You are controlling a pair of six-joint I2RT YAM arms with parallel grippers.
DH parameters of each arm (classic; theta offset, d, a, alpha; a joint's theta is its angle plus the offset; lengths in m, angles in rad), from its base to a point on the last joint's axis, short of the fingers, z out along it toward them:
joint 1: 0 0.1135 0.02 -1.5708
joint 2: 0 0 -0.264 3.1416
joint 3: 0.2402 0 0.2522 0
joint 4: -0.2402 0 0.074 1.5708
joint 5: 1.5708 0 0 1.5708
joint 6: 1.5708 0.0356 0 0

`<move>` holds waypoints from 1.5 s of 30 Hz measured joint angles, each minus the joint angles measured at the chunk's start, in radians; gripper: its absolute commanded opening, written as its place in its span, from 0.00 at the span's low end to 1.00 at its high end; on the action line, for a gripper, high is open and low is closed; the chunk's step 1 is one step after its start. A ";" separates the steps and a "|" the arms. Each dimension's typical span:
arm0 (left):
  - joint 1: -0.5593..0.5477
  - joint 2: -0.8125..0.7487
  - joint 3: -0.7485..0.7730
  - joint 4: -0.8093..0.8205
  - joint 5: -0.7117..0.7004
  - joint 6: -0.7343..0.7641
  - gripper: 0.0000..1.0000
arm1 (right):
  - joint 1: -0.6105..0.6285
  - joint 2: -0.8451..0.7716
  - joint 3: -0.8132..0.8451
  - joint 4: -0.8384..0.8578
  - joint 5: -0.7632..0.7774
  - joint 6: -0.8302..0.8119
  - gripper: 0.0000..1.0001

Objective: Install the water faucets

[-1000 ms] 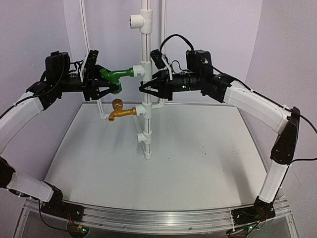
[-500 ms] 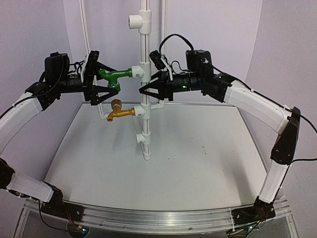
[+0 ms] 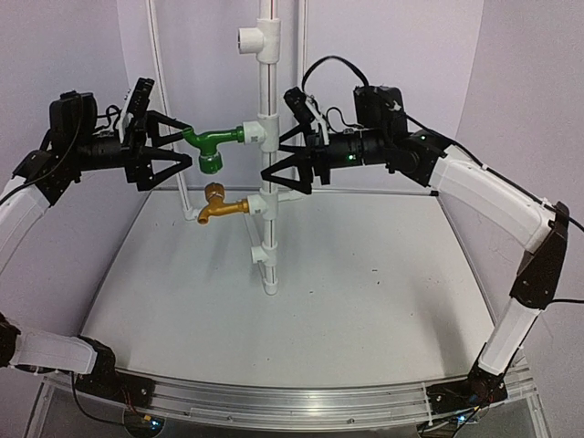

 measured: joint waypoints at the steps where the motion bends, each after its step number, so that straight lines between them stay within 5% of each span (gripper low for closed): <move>1: 0.003 -0.007 0.013 -0.023 -0.002 -0.005 1.00 | 0.000 -0.014 -0.003 -0.003 0.010 -0.002 0.98; 11: 0.123 -0.089 0.092 -0.102 -0.109 -0.153 1.00 | 0.000 -0.190 -0.036 -0.071 0.158 -0.083 0.98; 18: 0.393 -0.112 0.083 -0.108 -0.238 -0.346 1.00 | -0.023 -0.281 -0.109 -0.089 0.289 -0.100 0.98; 25: 0.457 -0.042 0.072 -0.324 -0.417 -0.352 1.00 | -0.228 -0.346 -0.261 -0.070 0.381 -0.007 0.98; 33: 0.480 0.261 0.104 -0.663 -0.477 -0.225 1.00 | -0.493 -0.485 -0.539 -0.058 0.434 0.092 0.98; 39: 0.535 0.278 0.040 -0.700 -0.485 -0.248 1.00 | -0.681 -0.598 -0.716 -0.073 0.443 0.160 0.98; 45: 0.617 0.228 -0.029 -0.659 -0.536 -0.303 1.00 | -0.736 -0.734 -0.877 -0.080 0.424 0.166 0.98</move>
